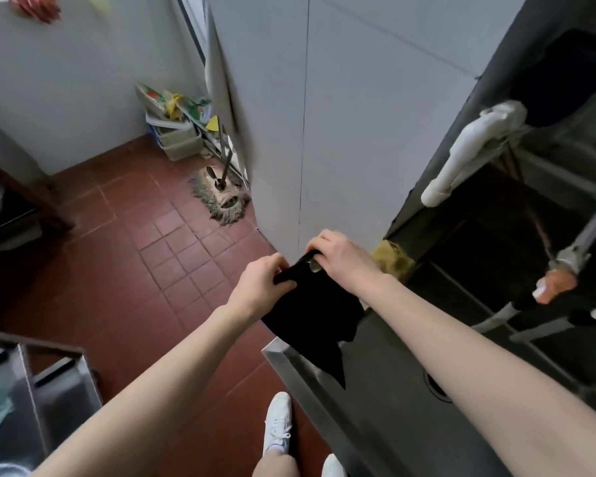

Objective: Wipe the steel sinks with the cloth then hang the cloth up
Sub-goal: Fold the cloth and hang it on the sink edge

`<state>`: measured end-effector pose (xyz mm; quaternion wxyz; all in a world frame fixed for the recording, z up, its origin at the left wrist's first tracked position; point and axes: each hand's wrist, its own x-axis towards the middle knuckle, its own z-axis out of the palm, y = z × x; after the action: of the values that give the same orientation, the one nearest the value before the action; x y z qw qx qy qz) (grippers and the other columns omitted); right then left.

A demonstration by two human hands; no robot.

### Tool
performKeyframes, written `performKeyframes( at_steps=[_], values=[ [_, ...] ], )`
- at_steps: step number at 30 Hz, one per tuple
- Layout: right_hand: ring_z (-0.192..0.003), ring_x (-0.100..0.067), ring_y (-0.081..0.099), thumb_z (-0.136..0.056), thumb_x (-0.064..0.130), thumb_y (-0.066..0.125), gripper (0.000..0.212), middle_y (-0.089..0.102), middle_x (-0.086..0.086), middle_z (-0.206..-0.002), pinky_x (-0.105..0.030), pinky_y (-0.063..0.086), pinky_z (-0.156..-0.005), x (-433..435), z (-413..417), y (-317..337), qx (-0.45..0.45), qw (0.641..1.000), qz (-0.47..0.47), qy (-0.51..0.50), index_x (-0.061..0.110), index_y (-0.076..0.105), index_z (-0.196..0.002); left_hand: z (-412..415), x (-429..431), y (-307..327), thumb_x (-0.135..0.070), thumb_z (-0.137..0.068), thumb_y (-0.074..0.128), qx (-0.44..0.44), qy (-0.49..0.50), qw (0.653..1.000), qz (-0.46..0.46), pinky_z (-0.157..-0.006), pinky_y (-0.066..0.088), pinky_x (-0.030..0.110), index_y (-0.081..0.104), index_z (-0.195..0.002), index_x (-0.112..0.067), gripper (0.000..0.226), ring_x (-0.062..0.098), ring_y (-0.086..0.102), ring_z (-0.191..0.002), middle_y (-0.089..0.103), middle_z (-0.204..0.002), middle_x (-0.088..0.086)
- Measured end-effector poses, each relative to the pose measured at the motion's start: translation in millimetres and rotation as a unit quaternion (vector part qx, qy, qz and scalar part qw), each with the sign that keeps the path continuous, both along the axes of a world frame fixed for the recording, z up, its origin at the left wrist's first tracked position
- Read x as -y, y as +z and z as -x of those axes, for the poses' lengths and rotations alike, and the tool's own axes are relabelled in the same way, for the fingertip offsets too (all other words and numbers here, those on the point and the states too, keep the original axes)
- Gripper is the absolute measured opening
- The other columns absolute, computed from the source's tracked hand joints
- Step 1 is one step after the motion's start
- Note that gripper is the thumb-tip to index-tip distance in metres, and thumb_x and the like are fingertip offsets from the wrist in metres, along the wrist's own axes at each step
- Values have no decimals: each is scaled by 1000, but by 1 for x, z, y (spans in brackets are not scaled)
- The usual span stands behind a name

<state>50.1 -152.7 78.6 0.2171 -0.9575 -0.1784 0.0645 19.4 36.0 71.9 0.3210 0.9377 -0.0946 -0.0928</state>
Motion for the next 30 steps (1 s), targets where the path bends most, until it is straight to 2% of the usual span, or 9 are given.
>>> performKeyframes(
  at_steps=[5,11,15,18,21,25,28,30],
  values=[
    [-104,-24,47,-95,19,48,16,56,-1,-112,-41,45,-80,-24,-31,-4,39,998,56,12,17,60,-107,-25,-15,-12,-23,-81,68,-1,12,1000,-1,-72,43,36,51,-88,-14,21,25,52,-84,56,-90,4],
    [-93,-31,54,-88,14,56,12,63,-7,-95,-44,48,-76,-35,-35,-10,94,995,28,-3,13,65,-96,-31,-24,-17,-27,-85,63,-4,51,999,-15,-71,44,38,48,-91,-16,19,29,52,-86,54,-93,3],
    [-89,-30,56,-82,15,59,11,66,-4,-89,-40,46,-73,-25,-27,-6,118,993,12,1,15,69,-87,-13,-14,-14,-34,-88,58,0,61,998,-30,-67,44,37,41,-89,-21,21,28,56,-83,53,-84,-4],
    [-91,-30,56,-82,13,61,10,66,-3,-90,-42,48,-76,-3,-6,-6,110,994,1,27,14,69,-88,14,-2,-14,-38,-89,55,17,42,998,-47,-66,44,36,40,-92,-22,22,28,57,-84,60,-92,-2],
    [-87,-28,57,-81,12,60,11,66,-2,-87,-38,48,-73,28,30,-12,133,989,20,61,14,68,-87,47,13,-15,-42,-86,56,38,6,995,-97,-67,50,38,44,-97,-25,24,26,59,-86,58,-98,-4],
    [-81,-25,58,-82,15,53,15,65,1,-85,-36,46,-69,71,79,-29,186,978,44,80,17,68,-86,95,38,-23,-34,-79,64,81,-46,989,-114,-62,53,40,52,-101,-26,26,22,60,-88,56,-98,-5],
    [-77,-26,57,-79,8,63,11,63,-2,-82,-37,48,-65,97,104,-52,203,972,67,98,16,67,-86,120,61,-39,-30,-78,65,51,-84,988,-120,-67,53,39,56,-105,-25,29,21,60,-93,60,-98,-4],
    [-75,-25,58,-71,4,74,19,65,-2,-83,-36,50,-62,107,114,-71,168,979,79,85,16,68,-85,130,71,-53,-35,-75,65,36,-117,978,-169,-76,50,37,59,-106,-24,33,22,60,-95,63,-97,-3]
  ],
)
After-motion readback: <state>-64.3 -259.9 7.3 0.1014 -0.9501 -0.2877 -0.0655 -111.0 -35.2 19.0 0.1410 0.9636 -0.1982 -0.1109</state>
